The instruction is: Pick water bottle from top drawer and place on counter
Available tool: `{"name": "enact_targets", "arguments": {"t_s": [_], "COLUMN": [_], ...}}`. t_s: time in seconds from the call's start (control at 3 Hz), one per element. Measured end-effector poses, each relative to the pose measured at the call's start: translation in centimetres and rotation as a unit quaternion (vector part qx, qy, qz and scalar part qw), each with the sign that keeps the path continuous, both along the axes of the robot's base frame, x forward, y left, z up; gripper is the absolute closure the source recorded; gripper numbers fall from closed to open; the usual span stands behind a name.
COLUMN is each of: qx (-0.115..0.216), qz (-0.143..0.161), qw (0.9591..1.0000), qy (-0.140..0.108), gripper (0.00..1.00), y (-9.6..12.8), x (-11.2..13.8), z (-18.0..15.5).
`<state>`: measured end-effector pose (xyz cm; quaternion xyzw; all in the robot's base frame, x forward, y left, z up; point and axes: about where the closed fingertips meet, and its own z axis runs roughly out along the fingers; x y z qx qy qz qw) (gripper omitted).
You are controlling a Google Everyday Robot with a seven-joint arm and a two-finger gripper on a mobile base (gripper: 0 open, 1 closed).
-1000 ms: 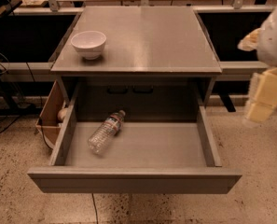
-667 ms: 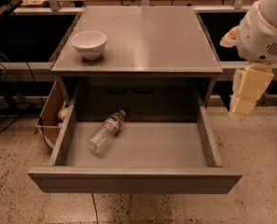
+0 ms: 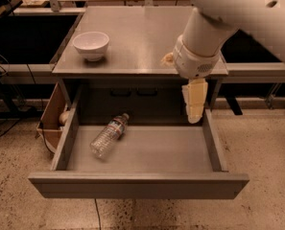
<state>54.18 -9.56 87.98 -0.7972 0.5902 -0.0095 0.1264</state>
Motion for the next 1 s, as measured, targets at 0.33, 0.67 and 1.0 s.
{"name": "enact_targets", "arguments": {"t_s": [0.33,0.67,1.0], "qx": [-0.011,-0.017,-0.020], "qz": [0.079,0.130,0.132], "qw": [0.9964,0.9894,0.9888], "qy": [0.028,0.062,0.066], "gripper": [0.00,0.00,0.00], "y": [2.7,5.4,5.4], "x": [0.3,-1.2,-1.5], "z": [-4.9,-8.8,-9.2]}}
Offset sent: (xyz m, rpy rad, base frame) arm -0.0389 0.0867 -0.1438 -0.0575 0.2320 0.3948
